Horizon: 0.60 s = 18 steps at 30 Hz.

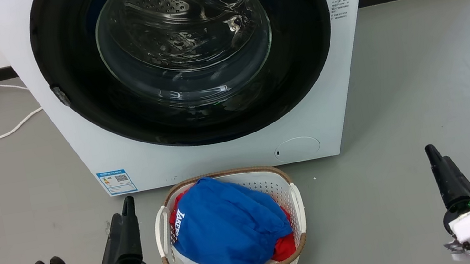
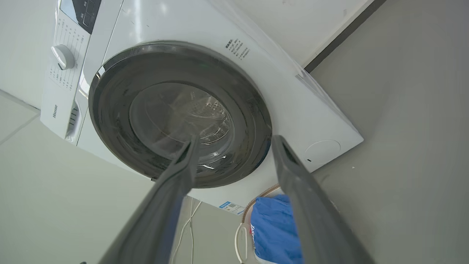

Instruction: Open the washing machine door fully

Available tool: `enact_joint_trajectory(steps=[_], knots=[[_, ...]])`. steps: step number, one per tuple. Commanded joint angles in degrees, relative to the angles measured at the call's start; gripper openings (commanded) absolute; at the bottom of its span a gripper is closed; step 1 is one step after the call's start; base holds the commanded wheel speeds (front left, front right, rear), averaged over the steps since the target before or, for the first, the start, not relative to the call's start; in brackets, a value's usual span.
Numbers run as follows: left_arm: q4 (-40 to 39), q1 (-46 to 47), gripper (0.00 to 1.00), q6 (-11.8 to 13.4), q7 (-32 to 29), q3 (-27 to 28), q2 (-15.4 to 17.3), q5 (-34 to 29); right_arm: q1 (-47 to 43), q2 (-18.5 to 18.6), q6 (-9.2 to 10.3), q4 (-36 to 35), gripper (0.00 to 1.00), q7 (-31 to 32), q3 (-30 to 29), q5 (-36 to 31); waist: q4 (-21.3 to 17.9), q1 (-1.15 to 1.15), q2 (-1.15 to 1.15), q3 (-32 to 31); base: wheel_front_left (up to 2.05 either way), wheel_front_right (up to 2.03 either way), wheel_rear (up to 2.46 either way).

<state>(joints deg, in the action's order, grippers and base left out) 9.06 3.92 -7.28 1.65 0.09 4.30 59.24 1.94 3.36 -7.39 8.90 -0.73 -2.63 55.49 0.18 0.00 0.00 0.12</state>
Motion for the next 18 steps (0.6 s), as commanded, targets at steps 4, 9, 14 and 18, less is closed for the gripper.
enact_joint_trajectory(steps=[4, 9, 14, 18], knots=[[-2.1, 0.4, 1.00, 0.8, 1.3, -1.5, 1.0, -7.2, -0.3, -0.1, -0.06, -2.1, 1.00, -0.2, 0.4, -7.2, 0.0, 0.00, 0.00, -0.1, 0.00, 0.00, 0.00], [-2.3, 0.2, 1.00, 1.2, 2.3, -2.8, 1.7, -11.8, -0.9, -0.2, -0.07, -3.0, 1.00, -0.1, 0.4, -12.6, 0.1, 0.00, 0.00, -0.2, 0.00, 0.00, 0.00], [-2.1, 0.2, 1.00, 1.4, 3.3, -3.9, 2.4, -15.8, -1.4, -0.2, -0.07, -3.7, 1.00, 0.2, 0.8, -17.6, 0.1, 0.00, 0.00, -0.2, 0.00, 0.00, 0.00], [-2.0, 0.4, 1.00, 1.7, 3.9, -4.8, 2.9, -19.0, -1.6, -0.3, -0.08, -4.3, 1.00, 0.5, 0.9, -21.2, 0.1, 0.00, 0.00, -0.2, 0.00, 0.00, 0.00]])
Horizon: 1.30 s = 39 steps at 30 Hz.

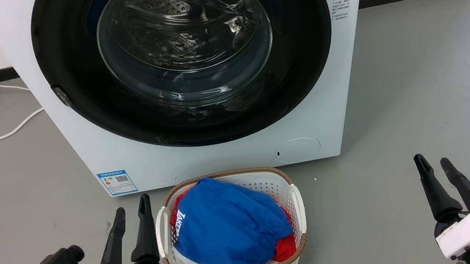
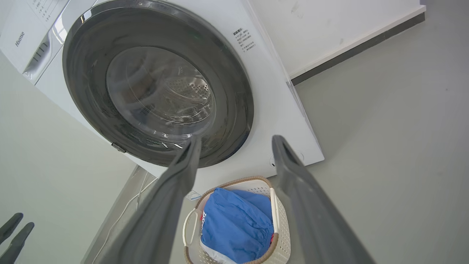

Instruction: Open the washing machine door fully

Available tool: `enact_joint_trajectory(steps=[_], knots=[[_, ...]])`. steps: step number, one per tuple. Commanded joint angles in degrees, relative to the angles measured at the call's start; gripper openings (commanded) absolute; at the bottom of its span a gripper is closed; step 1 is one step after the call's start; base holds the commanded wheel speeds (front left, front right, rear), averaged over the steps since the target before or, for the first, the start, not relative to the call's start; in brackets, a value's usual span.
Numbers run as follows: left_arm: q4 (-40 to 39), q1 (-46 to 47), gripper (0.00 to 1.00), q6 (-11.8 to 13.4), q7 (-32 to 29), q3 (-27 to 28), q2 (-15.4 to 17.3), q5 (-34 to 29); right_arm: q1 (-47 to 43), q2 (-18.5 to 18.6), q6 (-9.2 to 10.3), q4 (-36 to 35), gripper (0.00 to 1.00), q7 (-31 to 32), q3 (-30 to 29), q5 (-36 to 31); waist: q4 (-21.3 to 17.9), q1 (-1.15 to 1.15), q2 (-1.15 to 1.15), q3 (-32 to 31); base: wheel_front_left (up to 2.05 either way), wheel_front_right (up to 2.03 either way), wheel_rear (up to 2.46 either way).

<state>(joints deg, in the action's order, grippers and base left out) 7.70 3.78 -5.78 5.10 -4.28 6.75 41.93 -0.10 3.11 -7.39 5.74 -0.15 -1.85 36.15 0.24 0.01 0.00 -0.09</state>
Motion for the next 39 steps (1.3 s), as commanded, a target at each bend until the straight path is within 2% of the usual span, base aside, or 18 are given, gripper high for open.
enact_joint_trajectory(steps=[1, 12, 39], knots=[[-0.6, 0.6, 1.00, 0.3, 0.7, -0.6, 0.6, -2.5, 0.3, 0.0, -0.08, -1.3, 1.00, 0.0, 0.2, -2.8, 0.0, -0.01, 0.00, 0.0, 0.00, 0.00, 0.00], [-0.6, 0.6, 1.00, 1.5, 2.5, -2.4, 1.7, -9.8, -0.8, -0.1, -0.09, -3.0, 1.00, 0.5, 0.5, -11.2, 0.2, -0.01, 0.00, 0.0, 0.00, 0.00, 0.00], [1.3, -0.2, 1.00, 0.3, 6.2, -2.7, 1.0, -21.3, -2.8, -0.2, -0.12, -5.8, 1.00, -0.2, 1.1, -24.9, 0.3, -0.01, 0.00, -0.1, 0.00, 0.00, 0.00]])
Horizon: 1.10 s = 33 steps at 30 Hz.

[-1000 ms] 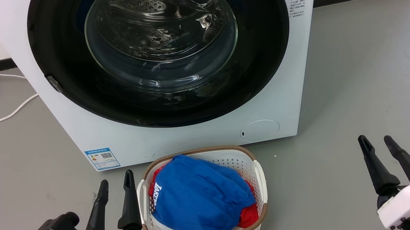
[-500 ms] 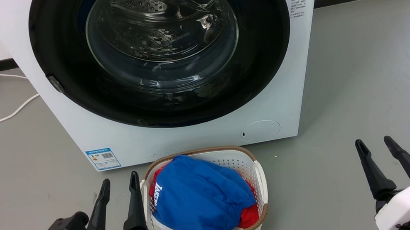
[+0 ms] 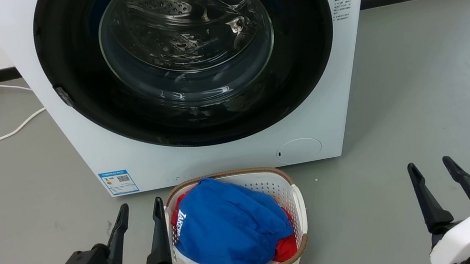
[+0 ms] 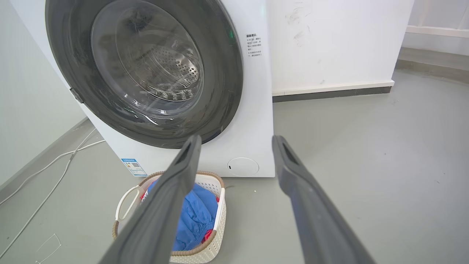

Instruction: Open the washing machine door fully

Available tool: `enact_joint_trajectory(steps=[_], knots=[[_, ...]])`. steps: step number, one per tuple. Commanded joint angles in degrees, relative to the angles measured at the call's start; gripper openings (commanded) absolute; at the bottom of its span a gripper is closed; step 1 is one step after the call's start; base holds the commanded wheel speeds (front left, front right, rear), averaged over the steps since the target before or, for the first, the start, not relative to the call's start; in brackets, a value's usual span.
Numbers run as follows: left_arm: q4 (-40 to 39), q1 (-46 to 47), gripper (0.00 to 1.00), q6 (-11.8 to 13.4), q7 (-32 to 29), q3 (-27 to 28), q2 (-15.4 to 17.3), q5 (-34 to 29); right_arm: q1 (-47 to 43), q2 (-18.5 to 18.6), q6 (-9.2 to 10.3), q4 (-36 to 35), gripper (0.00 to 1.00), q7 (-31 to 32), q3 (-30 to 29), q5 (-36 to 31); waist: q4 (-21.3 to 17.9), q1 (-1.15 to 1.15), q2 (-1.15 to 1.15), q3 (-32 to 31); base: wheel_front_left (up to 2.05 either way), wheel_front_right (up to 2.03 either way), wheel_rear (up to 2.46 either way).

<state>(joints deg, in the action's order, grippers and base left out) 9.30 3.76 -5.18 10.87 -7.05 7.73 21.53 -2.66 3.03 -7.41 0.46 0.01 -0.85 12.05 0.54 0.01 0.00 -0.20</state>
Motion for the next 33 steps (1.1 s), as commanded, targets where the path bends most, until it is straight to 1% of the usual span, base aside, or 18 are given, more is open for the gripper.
enact_joint_trajectory(steps=[1, 12, 33], knots=[[-0.3, -0.2, 1.00, -0.3, 0.6, 0.2, -0.2, -1.1, -0.3, -0.1, -0.10, -0.6, 1.00, -0.4, 0.1, -1.3, 0.0, -0.01, 0.00, 0.0, 0.00, 0.00, 0.00], [0.4, -0.5, 1.00, -1.2, 1.9, 0.6, -0.7, -5.9, -0.8, -0.2, -0.11, -1.0, 1.00, -1.4, 0.3, -6.0, 0.1, -0.01, 0.00, 0.0, 0.00, 0.00, 0.00], [2.0, -0.8, 1.00, -2.1, 4.1, 1.3, -1.9, -12.3, -1.4, -0.2, -0.07, -0.7, 1.00, -3.7, 0.1, -10.4, 0.1, -0.01, 0.00, -0.1, 0.00, 0.00, 0.00]])
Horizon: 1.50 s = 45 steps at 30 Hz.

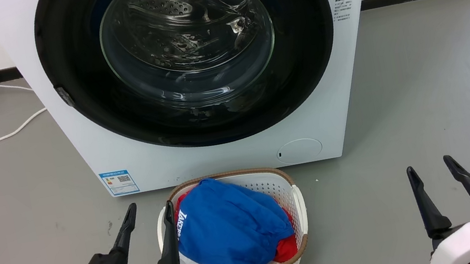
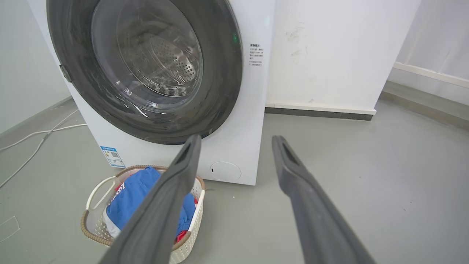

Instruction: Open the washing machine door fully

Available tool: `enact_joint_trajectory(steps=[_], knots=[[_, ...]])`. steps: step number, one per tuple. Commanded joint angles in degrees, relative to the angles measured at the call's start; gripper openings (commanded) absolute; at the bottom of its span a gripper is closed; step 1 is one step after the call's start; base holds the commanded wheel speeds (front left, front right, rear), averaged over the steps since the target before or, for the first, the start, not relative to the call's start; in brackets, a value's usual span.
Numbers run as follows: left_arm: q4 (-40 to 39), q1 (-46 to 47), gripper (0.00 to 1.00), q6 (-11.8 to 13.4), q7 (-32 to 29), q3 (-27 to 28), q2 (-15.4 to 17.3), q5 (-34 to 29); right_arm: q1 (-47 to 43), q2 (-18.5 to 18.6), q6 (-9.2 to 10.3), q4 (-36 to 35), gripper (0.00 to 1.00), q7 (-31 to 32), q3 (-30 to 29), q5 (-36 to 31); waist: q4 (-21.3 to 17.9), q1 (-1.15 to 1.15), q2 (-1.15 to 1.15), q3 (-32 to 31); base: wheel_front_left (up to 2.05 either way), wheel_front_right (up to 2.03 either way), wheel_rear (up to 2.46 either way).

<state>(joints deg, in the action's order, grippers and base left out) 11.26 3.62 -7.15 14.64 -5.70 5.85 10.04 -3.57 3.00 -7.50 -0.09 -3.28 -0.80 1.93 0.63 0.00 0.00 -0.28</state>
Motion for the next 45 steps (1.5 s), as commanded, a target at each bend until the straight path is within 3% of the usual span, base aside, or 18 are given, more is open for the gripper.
enact_joint_trajectory(steps=[1, 21, 23, 24, 31, 37, 45], knots=[[0.1, -0.7, 1.00, -0.2, 0.4, 0.0, -0.1, -1.0, -0.5, -0.2, 0.02, -0.1, 1.00, -0.5, 0.0, -0.4, 0.0, 0.00, 0.00, 0.0, 0.00, 0.00, 0.00], [1.2, -0.3, 1.00, -0.4, 0.6, 1.2, -0.5, -0.3, 0.4, -0.2, 0.01, 1.8, 1.00, -1.4, -0.2, 1.4, -0.1, 0.00, 0.00, 0.1, 0.00, 0.00, 0.00], [1.4, -0.2, 1.00, -0.4, 0.6, 1.2, -0.4, -0.4, 0.5, -0.2, 0.01, 2.0, 0.16, -1.6, -0.3, 2.0, -0.1, 0.00, 0.00, 0.1, 0.00, 0.00, 0.00], [1.4, -0.2, 1.00, -0.4, 0.6, 1.2, -0.4, -0.4, 0.6, -0.2, 0.01, 2.1, 0.00, -1.7, -0.3, 2.2, -0.2, 0.00, 0.00, 0.1, 0.00, 0.00, 0.00], [1.3, -0.2, 1.00, -0.4, 0.6, 1.5, -0.4, -0.4, 1.1, -0.2, 0.01, 2.8, 0.00, -1.9, -0.8, 5.4, -0.3, 0.00, 0.00, 0.2, 0.00, 0.00, 0.00], [1.0, 0.1, 1.00, -0.4, 0.6, 1.9, -0.6, 0.0, 2.9, -0.2, 0.01, 6.4, 0.00, -2.4, -2.6, 30.1, -0.6, 0.00, 0.00, 0.5, 0.00, 0.00, 0.00], [0.2, 1.5, 1.00, -0.4, 0.6, 3.0, -1.0, 0.2, 10.3, -0.1, 0.01, 13.0, 0.00, 0.5, -5.9, 77.7, -0.9, 0.00, 0.00, 2.3, 0.00, 0.00, 0.00]])
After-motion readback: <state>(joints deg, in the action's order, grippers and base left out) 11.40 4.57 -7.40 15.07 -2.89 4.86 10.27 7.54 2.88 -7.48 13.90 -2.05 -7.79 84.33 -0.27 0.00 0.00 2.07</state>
